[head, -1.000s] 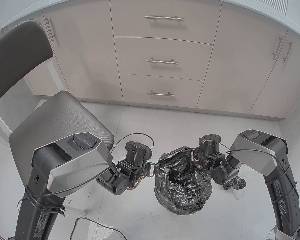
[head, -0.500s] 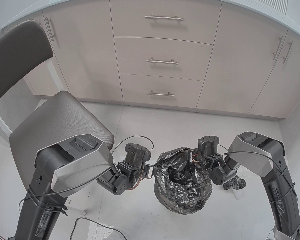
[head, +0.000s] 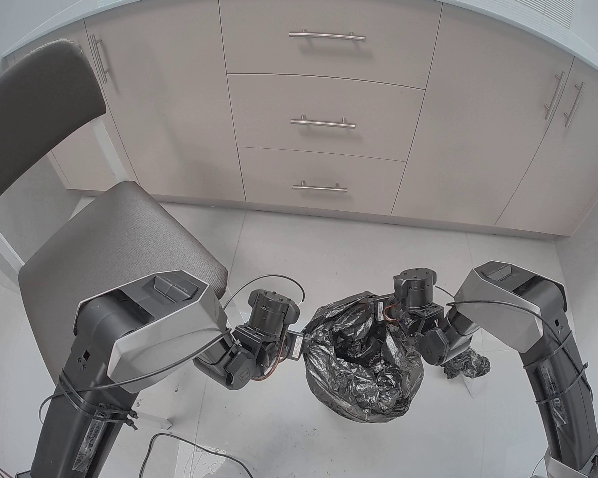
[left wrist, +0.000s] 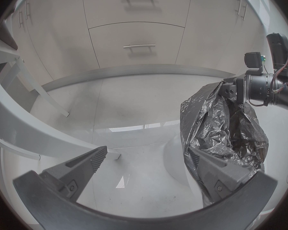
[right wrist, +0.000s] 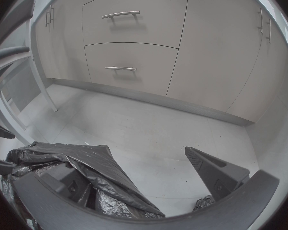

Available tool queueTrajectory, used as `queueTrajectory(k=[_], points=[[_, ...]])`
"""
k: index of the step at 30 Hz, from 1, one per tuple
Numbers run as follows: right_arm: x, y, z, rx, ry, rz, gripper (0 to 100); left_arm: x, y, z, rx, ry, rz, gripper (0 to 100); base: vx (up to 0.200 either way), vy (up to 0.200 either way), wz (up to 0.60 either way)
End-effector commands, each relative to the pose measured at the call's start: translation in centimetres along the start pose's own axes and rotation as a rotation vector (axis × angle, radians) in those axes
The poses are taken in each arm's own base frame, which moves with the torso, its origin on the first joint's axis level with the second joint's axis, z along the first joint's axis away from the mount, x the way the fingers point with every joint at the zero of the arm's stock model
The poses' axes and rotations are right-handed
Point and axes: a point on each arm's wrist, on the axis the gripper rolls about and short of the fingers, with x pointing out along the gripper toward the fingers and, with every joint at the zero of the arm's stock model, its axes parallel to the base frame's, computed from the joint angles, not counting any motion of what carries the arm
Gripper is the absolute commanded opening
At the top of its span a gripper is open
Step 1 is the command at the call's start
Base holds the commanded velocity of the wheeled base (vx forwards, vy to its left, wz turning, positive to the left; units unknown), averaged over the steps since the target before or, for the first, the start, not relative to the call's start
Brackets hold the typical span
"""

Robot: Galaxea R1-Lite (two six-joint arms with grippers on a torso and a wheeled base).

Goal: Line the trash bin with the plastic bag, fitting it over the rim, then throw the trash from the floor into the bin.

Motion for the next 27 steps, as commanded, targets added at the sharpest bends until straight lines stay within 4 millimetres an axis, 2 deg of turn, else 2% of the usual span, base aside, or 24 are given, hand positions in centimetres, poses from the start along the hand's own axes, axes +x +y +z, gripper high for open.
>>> queueTrajectory(k=[1,9,20,27], points=[[0.2,-0.1,-0.4,-0.005,0.016,0.004,100,0.2,0.0,-0.4,0.004,0.011,-0.003,100,0.000,0.000,0.00],[-0.5,-0.4,-0.6,-0.015,0.062,0.053,100,0.1,-0.1,-0.6,0.004,0.015,-0.006,100,0.000,0.000,0.00],[-2.8,-1.1,-1.3,-0.030,0.126,0.085,100,-0.8,-2.0,-1.5,0.016,0.033,-0.041,100,0.000,0.000,0.00],[-2.5,-1.7,-1.3,-0.024,0.131,0.091,100,-0.7,-1.9,-1.3,0.013,0.035,-0.039,100,0.000,0.000,0.00]])
